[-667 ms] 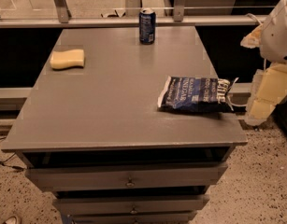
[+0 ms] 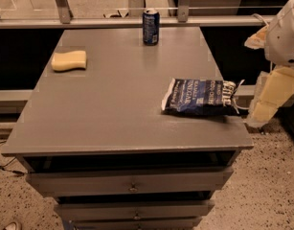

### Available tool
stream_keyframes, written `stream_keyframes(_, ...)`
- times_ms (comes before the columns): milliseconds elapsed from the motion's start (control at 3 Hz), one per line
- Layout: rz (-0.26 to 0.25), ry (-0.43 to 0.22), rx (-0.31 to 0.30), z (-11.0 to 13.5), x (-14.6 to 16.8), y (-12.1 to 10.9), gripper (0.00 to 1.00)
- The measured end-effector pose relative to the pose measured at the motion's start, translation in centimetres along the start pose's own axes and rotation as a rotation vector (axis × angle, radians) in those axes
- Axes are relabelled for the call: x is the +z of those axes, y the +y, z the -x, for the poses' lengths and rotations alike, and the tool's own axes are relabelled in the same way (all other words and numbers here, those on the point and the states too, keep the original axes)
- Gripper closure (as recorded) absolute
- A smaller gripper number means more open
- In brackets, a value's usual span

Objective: Move blue chip bag near sponge

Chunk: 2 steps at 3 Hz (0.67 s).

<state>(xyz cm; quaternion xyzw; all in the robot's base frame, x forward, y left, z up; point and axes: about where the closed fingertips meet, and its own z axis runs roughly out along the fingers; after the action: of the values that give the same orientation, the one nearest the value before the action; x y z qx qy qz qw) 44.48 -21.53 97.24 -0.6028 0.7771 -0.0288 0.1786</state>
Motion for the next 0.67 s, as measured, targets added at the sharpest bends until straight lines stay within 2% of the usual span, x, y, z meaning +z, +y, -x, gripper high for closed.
stream_keyframes(333,0.009,-0.079,0.027,0.2,2.8,-1.1,0.0)
stream_keyframes(667,0.015,-0.135,0.029,0.6,6.4,-2.3,0.0)
